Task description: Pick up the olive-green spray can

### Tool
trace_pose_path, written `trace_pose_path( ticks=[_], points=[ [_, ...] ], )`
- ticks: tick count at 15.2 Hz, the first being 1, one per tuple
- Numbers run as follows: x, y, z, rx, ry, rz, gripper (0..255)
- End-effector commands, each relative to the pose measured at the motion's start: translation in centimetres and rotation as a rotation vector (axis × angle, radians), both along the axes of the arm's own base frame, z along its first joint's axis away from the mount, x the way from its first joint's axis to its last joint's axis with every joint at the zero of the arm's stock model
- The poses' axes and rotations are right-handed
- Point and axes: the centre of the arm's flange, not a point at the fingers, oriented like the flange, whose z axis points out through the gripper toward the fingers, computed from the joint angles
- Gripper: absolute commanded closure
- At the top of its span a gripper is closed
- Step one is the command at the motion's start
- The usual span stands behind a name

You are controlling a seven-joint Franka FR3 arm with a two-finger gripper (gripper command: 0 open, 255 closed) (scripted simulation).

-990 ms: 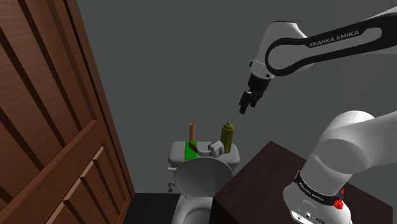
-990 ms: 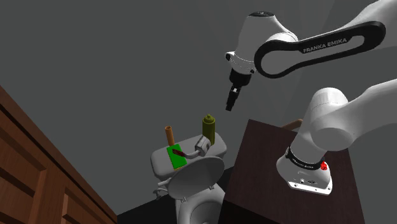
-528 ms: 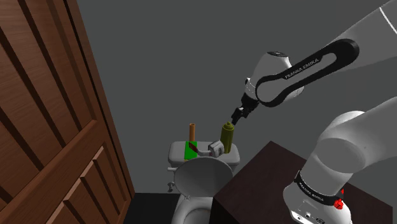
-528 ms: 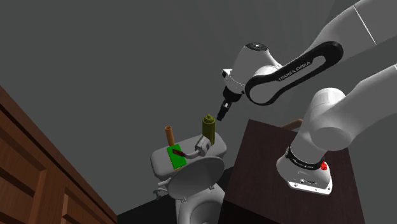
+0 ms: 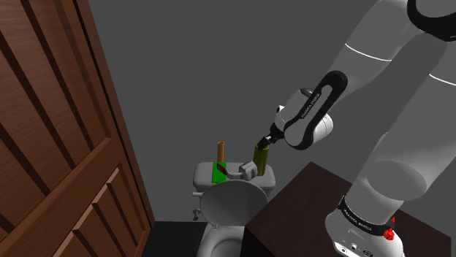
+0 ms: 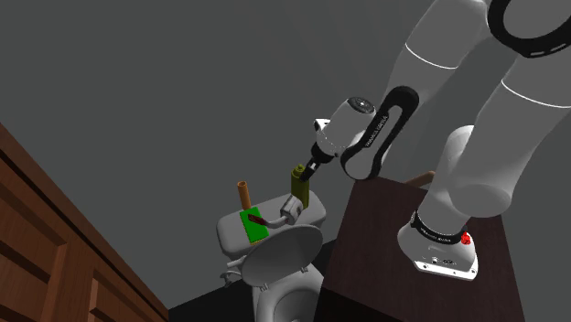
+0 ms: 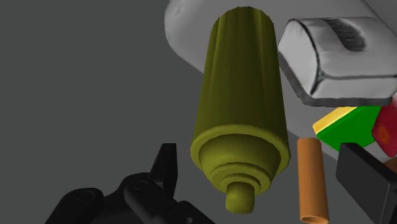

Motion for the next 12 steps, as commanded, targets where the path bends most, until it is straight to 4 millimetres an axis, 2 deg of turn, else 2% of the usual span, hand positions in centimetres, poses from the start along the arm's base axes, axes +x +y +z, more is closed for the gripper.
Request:
trace_pose_path(
  ticks=[1, 7, 9, 10, 12],
  points=[
    [0.5, -0.3, -1.5, -0.007, -0.020, -0.005, 0],
    [0.5, -0.3, -4.7, -0.007, -0.020, -0.005, 0],
    [0.5, -0.3, -5.0, -0.007, -0.020, -0.005, 0],
    [0.5, -0.3, -5.1, -0.007, -0.020, -0.005, 255],
    [0.5, -0.3, -5.1, -0.007, -0.020, -0.005, 255]
  ],
)
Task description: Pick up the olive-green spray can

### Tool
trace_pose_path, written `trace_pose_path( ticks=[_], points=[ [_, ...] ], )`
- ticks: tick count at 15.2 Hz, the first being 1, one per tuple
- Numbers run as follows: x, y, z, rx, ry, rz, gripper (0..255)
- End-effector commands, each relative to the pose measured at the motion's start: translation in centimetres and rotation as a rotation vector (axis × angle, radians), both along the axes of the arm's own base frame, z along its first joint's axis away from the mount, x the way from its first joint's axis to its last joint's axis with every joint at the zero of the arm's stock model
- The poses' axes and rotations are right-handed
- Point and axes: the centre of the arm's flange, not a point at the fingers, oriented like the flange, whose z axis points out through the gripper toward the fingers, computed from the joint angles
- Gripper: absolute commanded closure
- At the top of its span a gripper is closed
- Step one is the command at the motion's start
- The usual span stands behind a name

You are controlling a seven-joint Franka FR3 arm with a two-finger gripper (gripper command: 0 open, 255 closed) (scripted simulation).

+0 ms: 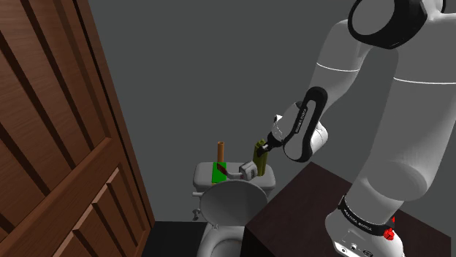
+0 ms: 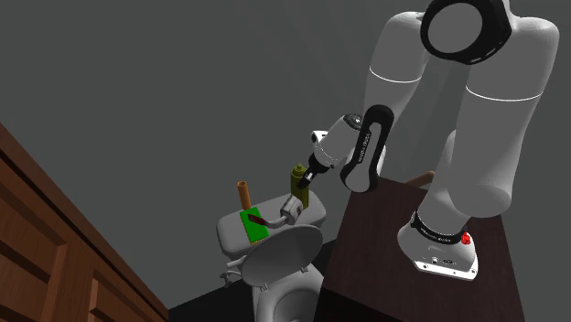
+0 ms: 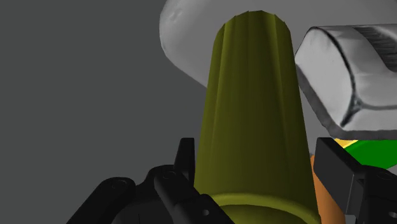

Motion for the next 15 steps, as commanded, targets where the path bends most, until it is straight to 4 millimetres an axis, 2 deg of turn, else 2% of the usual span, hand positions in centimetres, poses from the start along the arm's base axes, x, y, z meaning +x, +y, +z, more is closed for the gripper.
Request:
trace_pose_path(
  ticks=[1, 7, 15],
  points=[
    [-0.1, 0.0, -0.2, 0.000, 0.005, -0.001, 255],
    [-0.1, 0.0, 0.0, 0.000, 0.005, -0.001, 255],
    [-0.1, 0.0, 4.2, 0.000, 0.005, -0.001, 255]
  ],
)
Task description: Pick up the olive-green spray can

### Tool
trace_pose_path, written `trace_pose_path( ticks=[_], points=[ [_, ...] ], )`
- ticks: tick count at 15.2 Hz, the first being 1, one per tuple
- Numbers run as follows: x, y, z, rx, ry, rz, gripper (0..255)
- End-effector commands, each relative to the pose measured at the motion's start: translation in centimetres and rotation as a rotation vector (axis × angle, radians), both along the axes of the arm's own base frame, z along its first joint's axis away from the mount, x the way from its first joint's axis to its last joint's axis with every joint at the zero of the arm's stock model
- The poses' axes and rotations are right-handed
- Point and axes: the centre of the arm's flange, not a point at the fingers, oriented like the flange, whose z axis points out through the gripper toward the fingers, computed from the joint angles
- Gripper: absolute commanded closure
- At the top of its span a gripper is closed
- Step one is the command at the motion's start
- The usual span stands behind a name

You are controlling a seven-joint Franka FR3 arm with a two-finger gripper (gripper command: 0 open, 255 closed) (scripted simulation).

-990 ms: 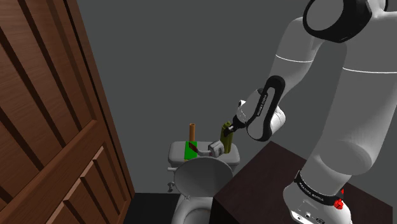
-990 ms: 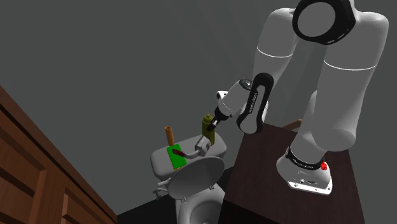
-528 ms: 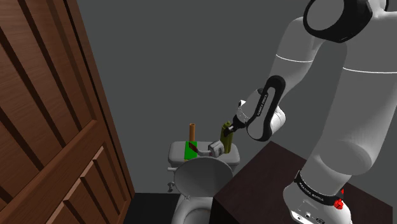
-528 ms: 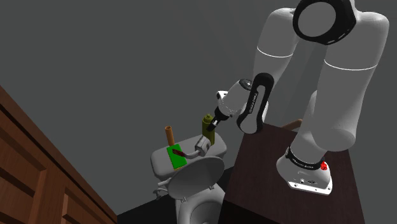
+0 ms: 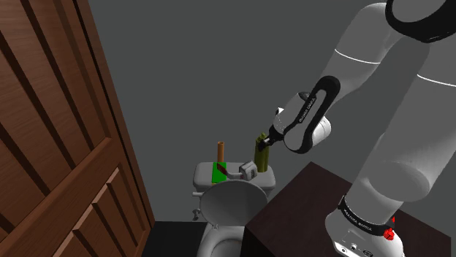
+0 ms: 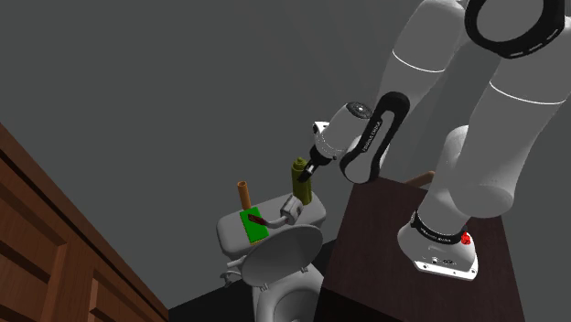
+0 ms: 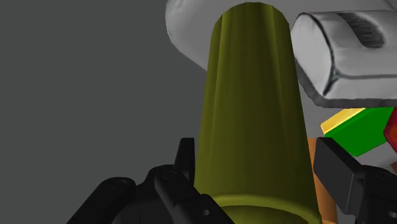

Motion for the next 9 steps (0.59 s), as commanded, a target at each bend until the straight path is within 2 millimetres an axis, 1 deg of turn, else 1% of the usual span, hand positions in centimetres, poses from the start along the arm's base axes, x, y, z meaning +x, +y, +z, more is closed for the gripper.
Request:
trace_pose_path(
  ticks=[1, 7, 9],
  points=[
    [0.0, 0.0, 1.1, 0.001, 0.000, 0.000, 255],
    [0.0, 0.0, 4.3, 0.001, 0.000, 0.000, 255],
    [0.0, 0.0, 4.4, 0.001, 0.000, 0.000, 255]
  ],
)
